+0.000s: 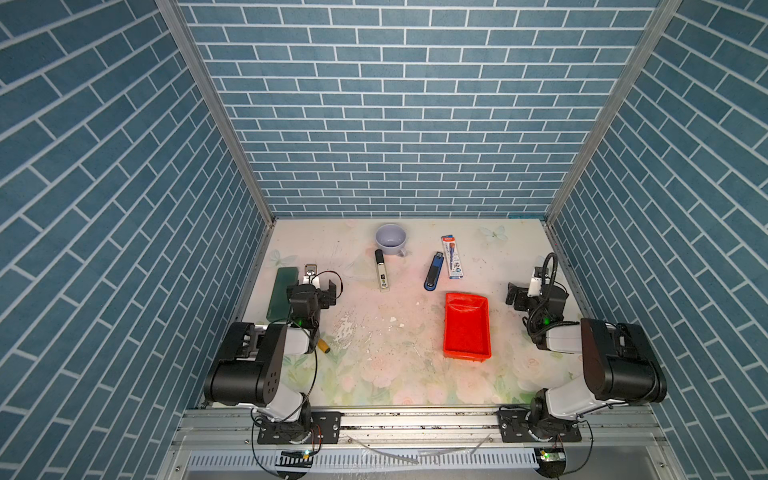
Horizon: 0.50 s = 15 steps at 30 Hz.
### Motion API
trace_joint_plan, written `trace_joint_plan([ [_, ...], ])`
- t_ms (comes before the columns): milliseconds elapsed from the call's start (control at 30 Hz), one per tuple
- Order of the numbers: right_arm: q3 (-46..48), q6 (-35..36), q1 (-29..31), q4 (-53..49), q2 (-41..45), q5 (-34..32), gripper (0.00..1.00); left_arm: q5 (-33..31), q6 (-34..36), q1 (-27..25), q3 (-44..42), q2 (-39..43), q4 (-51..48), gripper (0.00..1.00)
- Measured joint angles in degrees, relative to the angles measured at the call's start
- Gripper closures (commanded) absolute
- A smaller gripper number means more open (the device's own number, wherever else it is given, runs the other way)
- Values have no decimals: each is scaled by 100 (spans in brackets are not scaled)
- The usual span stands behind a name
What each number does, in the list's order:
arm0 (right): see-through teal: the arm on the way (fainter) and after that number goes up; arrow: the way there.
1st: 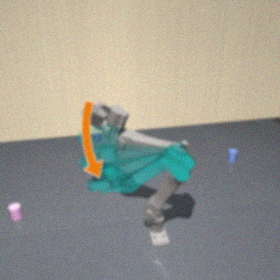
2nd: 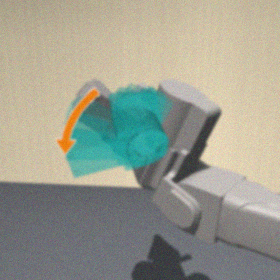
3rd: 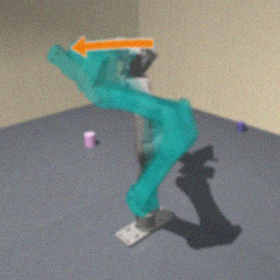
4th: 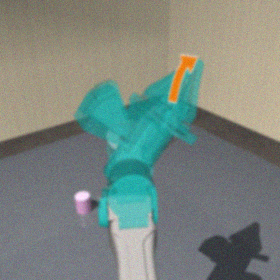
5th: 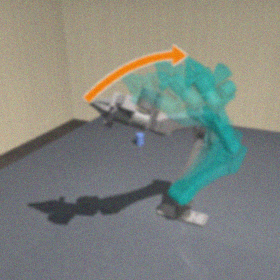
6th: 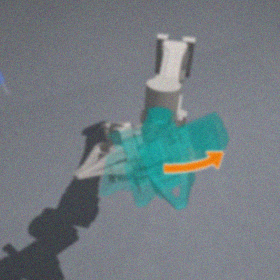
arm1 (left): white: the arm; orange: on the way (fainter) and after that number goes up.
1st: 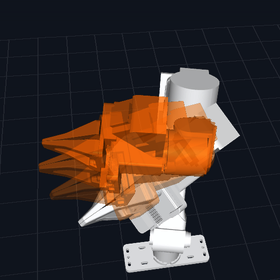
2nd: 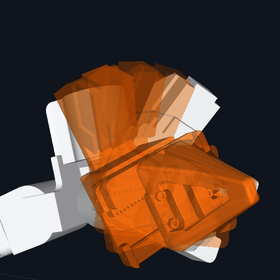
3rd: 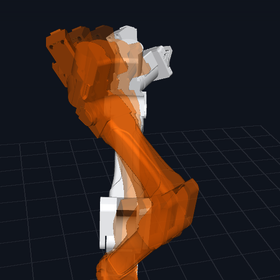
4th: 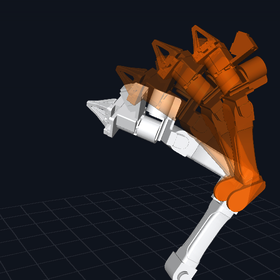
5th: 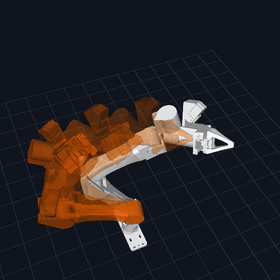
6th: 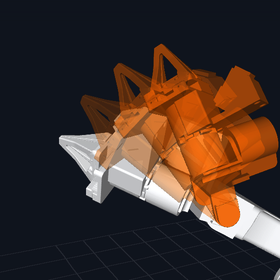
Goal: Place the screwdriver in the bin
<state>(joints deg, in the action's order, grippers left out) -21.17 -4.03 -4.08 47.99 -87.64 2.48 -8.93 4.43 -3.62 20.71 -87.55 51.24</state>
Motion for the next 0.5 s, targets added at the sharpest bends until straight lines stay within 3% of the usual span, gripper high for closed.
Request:
trace_joint_plan([
  [233, 0, 4, 0, -155, 229, 103, 1, -131, 0, -26, 0, 109, -151, 0],
  [500, -39, 61, 39, -992, 1292, 208, 1, -492, -105, -168, 310, 1438, -1366, 0],
])
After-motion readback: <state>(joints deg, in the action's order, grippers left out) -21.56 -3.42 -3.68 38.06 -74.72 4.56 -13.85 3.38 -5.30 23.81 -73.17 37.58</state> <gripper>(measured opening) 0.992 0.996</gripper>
